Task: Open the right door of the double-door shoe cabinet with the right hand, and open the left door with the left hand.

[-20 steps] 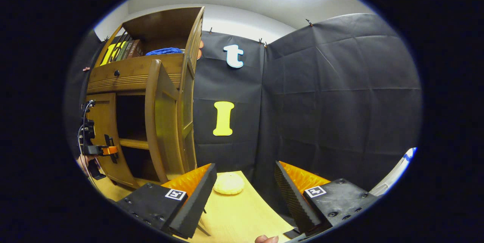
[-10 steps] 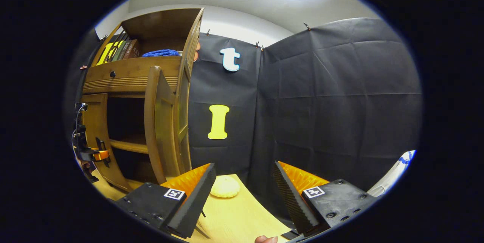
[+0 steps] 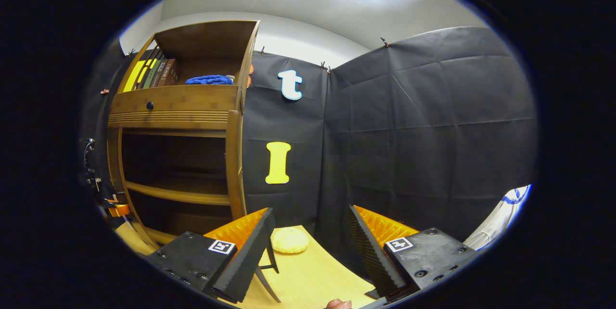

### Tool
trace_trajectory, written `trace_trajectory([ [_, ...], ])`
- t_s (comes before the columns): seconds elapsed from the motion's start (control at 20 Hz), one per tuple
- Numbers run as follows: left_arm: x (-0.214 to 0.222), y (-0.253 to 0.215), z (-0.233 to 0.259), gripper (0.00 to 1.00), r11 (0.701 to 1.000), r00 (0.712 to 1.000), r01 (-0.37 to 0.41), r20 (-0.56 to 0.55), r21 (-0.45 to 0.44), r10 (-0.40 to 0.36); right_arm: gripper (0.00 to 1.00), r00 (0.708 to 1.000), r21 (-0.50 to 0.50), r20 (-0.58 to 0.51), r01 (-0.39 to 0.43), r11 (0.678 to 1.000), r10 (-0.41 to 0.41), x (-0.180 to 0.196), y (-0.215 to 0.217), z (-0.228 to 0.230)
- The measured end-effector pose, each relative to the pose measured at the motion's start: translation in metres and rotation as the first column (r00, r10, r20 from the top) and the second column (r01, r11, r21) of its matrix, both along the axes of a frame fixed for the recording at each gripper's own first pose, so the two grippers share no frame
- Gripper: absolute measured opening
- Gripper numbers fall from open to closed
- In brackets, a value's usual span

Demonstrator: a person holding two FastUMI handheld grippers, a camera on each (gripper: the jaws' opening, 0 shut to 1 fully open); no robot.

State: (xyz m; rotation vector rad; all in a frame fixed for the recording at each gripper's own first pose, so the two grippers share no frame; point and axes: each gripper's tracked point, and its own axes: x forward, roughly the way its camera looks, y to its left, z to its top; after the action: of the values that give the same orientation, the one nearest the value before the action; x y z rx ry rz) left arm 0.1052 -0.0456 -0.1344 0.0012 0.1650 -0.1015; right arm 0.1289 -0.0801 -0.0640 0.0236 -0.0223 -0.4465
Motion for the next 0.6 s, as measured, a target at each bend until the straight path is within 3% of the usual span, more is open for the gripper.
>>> trace_trajectory([
  [0.05, -0.009, 0.006, 0.000, 0.29, 1.000, 1.000, -0.004, 0.001, -0.002, 0.004, 0.94, 1.000, 0.007, 0.002, -0.006, 1.000, 0.006, -0.003, 0.006, 0.001],
  [0.35, -0.059, 0.056, 0.003, 0.26, 0.998, 0.998, -0.063, 0.016, 0.005, 0.063, 0.97, 0.999, 0.059, 0.002, -0.054, 0.997, 0.054, -0.012, 0.037, -0.003],
  [0.55, -0.081, 0.091, 0.003, 0.22, 0.992, 0.992, -0.127, 0.018, -0.001, 0.127, 0.93, 0.994, 0.122, 0.021, -0.106, 0.987, 0.104, 0.001, 0.067, -0.003],
  [0.6, -0.086, 0.098, 0.003, 0.20, 0.990, 0.990, -0.143, 0.018, -0.006, 0.143, 0.96, 0.993, 0.132, 0.023, -0.120, 0.984, 0.118, 0.003, 0.073, -0.003],
])
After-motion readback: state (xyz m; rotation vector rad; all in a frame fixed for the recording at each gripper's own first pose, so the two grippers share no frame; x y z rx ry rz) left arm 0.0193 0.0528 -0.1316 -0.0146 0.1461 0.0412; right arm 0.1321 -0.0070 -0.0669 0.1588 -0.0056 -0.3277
